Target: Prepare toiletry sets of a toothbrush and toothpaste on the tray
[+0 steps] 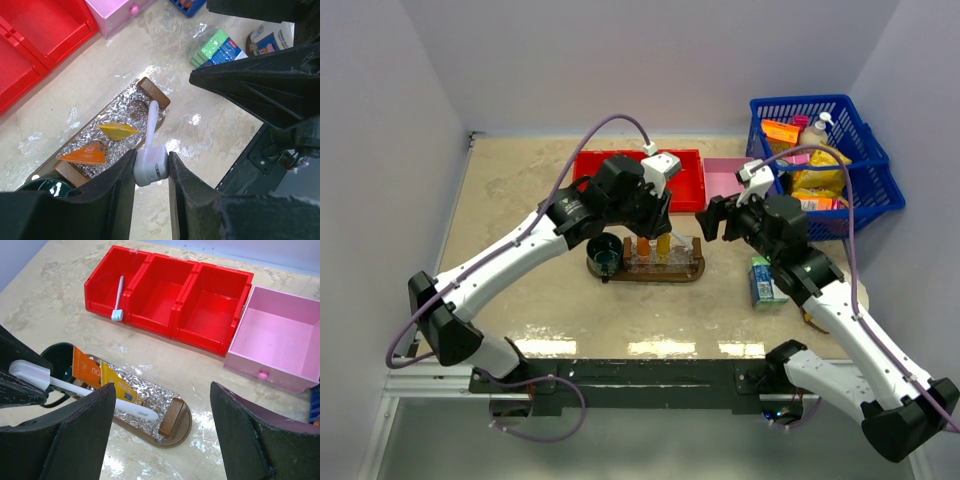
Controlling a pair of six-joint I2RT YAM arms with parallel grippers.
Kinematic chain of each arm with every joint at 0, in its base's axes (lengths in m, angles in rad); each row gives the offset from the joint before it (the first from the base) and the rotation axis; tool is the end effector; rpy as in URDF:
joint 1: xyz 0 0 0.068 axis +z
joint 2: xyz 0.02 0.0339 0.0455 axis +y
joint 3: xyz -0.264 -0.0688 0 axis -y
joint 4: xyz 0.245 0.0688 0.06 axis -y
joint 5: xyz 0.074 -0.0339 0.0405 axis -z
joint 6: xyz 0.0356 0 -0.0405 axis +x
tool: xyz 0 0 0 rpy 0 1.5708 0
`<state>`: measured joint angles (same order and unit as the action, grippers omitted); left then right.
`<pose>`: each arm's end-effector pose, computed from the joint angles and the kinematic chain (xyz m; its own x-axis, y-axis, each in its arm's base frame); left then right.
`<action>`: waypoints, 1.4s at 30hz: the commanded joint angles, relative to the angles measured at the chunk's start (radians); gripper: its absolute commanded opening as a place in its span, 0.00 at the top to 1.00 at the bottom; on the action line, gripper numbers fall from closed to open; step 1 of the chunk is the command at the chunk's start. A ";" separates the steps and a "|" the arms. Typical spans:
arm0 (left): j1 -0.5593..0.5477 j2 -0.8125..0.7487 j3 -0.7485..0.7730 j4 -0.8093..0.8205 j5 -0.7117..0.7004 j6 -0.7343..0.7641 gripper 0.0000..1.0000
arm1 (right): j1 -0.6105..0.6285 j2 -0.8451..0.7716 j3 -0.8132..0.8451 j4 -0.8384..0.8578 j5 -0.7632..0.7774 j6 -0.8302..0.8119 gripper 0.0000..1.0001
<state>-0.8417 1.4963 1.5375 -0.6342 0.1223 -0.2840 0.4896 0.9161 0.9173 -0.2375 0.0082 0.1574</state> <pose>0.2188 -0.2515 0.3857 -0.5837 0.2360 -0.7769 0.6709 0.6791 -0.2978 0.1861 0.0988 0.3575 -0.2767 0.0302 -0.9605 -0.4251 0.8925 0.1505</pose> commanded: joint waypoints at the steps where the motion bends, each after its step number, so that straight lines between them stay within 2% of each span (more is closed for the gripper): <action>1: -0.022 0.027 0.076 -0.057 -0.055 0.036 1.00 | -0.005 -0.010 -0.009 0.049 -0.005 0.002 0.21; 27: -0.027 0.099 0.141 -0.091 -0.076 0.062 1.00 | -0.009 -0.022 -0.028 0.049 -0.027 0.001 0.21; 42: -0.030 0.099 0.113 -0.059 -0.064 0.049 1.00 | -0.010 -0.025 -0.031 0.043 -0.030 0.001 0.21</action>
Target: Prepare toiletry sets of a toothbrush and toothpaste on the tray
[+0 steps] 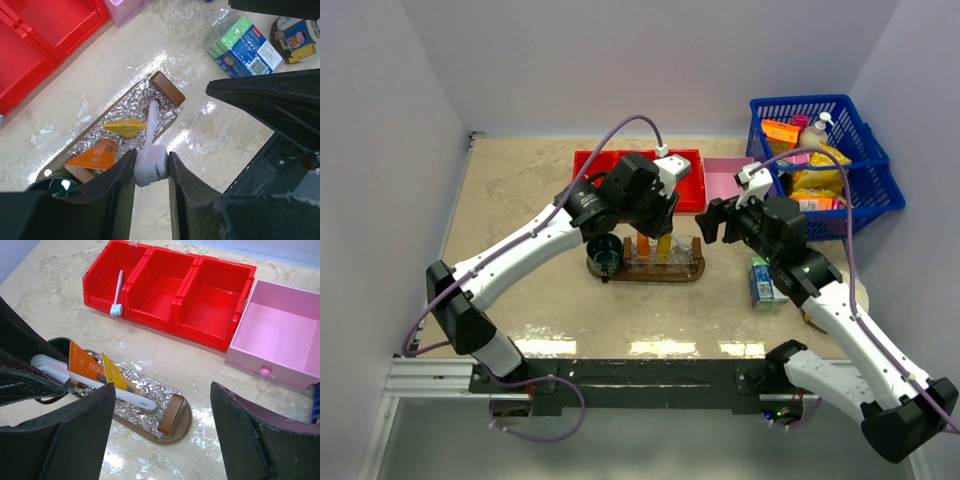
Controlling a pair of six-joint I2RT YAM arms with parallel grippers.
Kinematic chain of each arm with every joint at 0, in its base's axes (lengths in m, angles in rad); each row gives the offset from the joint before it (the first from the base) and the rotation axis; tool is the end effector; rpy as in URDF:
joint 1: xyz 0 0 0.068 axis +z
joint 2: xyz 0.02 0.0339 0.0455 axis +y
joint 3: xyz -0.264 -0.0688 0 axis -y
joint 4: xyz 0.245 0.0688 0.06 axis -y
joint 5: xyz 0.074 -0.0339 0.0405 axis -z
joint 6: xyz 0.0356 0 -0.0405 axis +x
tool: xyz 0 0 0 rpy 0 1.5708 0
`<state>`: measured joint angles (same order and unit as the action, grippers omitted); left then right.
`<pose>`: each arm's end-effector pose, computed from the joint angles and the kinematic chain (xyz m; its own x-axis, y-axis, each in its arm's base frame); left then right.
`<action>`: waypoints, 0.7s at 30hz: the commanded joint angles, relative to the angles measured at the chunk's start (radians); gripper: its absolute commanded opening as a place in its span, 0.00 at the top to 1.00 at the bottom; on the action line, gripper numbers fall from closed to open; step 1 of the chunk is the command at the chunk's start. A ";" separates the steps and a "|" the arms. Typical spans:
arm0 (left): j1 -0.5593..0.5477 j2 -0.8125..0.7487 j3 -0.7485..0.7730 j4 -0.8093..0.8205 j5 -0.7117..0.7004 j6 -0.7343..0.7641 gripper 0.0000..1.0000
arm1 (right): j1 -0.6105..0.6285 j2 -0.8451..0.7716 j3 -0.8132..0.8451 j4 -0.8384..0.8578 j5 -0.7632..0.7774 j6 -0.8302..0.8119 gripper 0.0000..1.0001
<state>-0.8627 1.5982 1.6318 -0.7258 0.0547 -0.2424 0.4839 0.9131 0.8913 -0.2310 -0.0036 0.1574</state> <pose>0.2290 -0.2705 0.3757 -0.5916 0.3224 -0.7390 0.6632 0.7158 -0.2187 0.1867 0.0983 0.3497 -0.2921 0.0236 -0.9561 -0.4278 0.8909 0.1527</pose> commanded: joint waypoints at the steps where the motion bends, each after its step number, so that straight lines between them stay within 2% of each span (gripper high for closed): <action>1: -0.009 -0.001 0.014 0.040 0.002 0.006 1.00 | -0.004 -0.023 -0.005 0.036 -0.018 0.002 0.21; 21: -0.019 0.037 0.020 0.045 -0.016 0.009 1.00 | -0.005 -0.023 -0.008 0.032 -0.022 0.002 0.19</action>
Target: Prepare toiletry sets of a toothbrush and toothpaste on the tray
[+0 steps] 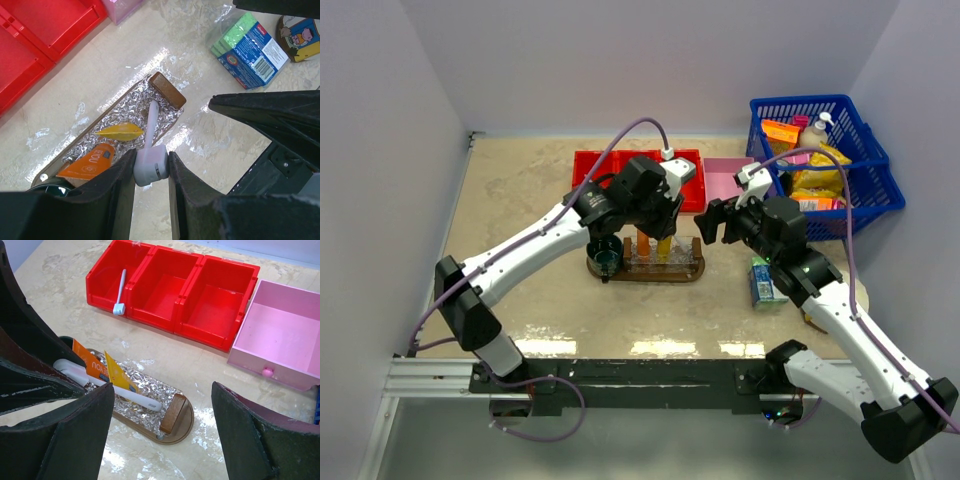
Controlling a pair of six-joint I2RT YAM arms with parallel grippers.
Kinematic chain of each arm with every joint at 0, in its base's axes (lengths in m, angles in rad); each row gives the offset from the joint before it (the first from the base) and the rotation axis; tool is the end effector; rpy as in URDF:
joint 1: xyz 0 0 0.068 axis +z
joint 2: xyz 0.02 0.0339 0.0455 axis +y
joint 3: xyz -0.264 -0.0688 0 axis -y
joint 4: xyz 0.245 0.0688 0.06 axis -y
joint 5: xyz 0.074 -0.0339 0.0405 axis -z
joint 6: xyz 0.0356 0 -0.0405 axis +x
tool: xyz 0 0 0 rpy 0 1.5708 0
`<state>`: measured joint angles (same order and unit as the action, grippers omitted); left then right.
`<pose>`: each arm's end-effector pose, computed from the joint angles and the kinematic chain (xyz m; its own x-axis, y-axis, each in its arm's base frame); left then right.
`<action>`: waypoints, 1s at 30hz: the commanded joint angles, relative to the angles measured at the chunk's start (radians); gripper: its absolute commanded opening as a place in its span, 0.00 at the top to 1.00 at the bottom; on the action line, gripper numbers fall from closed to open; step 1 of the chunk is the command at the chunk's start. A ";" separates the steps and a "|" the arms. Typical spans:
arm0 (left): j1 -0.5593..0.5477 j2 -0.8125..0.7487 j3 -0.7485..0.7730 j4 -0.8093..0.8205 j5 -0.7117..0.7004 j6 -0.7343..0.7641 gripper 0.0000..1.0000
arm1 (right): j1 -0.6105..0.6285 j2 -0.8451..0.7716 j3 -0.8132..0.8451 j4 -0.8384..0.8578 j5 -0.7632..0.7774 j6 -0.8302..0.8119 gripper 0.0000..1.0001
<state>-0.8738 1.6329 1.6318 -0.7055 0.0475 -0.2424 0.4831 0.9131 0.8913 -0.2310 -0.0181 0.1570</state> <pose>0.2329 -0.2808 0.3656 -0.5940 0.3360 -0.7309 0.6660 0.7151 -0.2125 0.1865 0.0986 0.3497 -0.2938 0.0224 -0.9556 -0.4394 0.8847 0.1559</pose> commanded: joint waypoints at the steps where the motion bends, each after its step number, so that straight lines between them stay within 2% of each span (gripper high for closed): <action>1: -0.008 0.004 0.020 0.024 -0.008 0.009 1.00 | -0.005 -0.023 -0.008 0.033 -0.008 0.003 0.19; 30: -0.008 0.018 -0.050 0.066 -0.008 0.012 1.00 | -0.006 -0.019 0.008 0.013 -0.006 -0.004 0.18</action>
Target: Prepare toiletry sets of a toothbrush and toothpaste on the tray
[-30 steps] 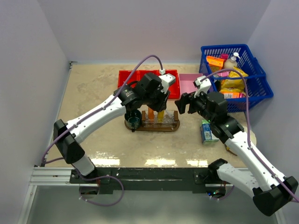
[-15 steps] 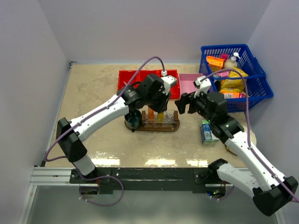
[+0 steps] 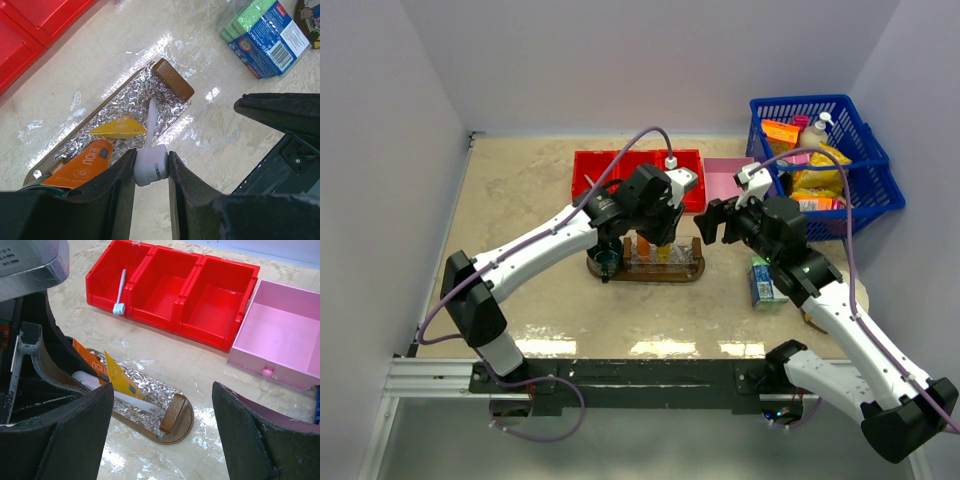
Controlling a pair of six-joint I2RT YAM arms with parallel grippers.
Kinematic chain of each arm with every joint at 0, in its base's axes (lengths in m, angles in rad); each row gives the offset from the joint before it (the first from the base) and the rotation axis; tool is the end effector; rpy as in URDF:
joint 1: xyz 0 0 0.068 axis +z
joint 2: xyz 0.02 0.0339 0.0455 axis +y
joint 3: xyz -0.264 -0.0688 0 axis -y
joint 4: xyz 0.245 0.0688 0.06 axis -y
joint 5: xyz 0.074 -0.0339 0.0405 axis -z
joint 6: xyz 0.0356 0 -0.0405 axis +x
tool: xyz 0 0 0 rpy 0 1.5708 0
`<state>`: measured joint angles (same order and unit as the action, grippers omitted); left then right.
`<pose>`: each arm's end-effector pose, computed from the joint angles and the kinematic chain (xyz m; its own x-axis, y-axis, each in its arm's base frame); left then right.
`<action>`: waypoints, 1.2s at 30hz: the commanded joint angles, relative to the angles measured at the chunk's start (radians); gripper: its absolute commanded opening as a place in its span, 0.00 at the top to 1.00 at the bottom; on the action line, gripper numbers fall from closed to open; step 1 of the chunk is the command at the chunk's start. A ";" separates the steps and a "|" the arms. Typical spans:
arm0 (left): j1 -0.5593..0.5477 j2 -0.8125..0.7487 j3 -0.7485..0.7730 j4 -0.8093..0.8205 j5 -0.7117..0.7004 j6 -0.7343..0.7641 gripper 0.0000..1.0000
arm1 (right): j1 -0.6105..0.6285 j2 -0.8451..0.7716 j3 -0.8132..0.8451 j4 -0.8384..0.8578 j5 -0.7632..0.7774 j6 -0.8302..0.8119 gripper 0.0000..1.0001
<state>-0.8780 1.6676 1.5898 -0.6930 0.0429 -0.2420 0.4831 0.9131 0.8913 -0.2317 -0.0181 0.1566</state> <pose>0.2371 -0.2880 0.3407 -0.6210 0.3732 -0.6893 0.6588 0.7250 -0.2009 0.1865 0.0986 0.3496 -0.2942 0.0217 -0.9555 -0.4395 0.8847 0.1555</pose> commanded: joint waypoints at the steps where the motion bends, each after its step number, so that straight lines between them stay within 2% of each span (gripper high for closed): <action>1: -0.004 -0.019 -0.011 0.055 -0.005 0.012 1.00 | -0.006 -0.020 0.008 0.015 -0.006 -0.005 0.18; 36: -0.004 -0.039 -0.108 0.072 -0.032 0.001 1.00 | -0.006 -0.014 0.006 0.002 -0.005 -0.005 0.18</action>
<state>-0.8776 1.6497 1.5047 -0.6006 0.0357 -0.2428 0.4831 0.9131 0.8913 -0.2325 -0.0181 0.1566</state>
